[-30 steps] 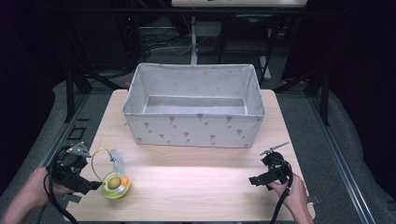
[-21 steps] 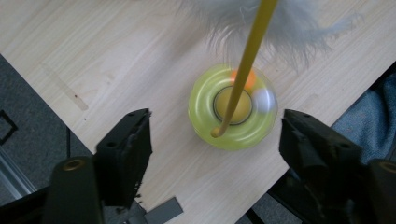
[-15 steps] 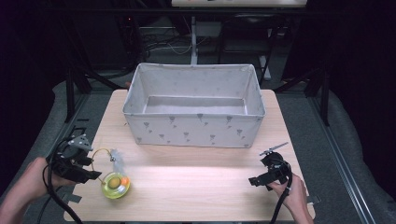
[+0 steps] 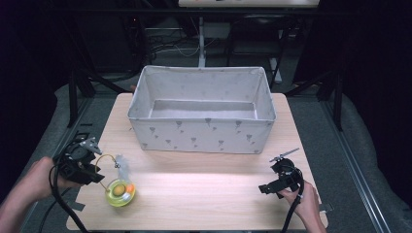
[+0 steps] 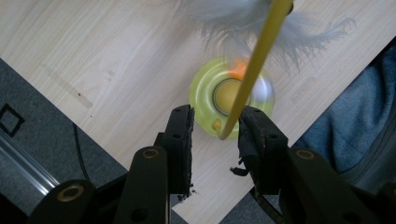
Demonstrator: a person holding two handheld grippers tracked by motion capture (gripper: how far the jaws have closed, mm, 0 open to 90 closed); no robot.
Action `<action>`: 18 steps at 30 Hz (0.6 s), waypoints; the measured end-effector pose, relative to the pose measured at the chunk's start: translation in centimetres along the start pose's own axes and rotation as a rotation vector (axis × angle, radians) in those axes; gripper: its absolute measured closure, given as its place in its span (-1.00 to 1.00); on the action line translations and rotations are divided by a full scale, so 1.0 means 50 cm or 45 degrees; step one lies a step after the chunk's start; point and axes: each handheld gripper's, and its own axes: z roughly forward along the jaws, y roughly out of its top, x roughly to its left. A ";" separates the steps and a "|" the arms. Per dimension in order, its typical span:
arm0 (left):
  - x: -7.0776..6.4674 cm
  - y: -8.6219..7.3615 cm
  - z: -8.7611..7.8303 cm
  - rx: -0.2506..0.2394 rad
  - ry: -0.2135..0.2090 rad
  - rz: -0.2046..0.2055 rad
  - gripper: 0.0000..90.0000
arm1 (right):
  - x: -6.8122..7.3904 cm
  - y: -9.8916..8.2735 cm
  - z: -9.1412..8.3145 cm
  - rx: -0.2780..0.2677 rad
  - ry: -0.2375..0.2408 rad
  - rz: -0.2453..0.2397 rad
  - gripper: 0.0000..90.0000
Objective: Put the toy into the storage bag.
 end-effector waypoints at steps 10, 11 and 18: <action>-0.002 0.013 0.004 0.010 0.010 -0.009 0.93 | 0.001 0.000 0.001 -0.001 -0.002 0.005 -0.88; -0.003 0.013 0.003 0.020 0.010 -0.006 0.94 | 0.001 0.000 0.001 -0.003 -0.002 0.004 -0.88; -0.009 0.022 0.001 0.073 0.008 0.022 0.94 | -0.001 0.000 0.001 0.015 0.002 -0.012 -0.88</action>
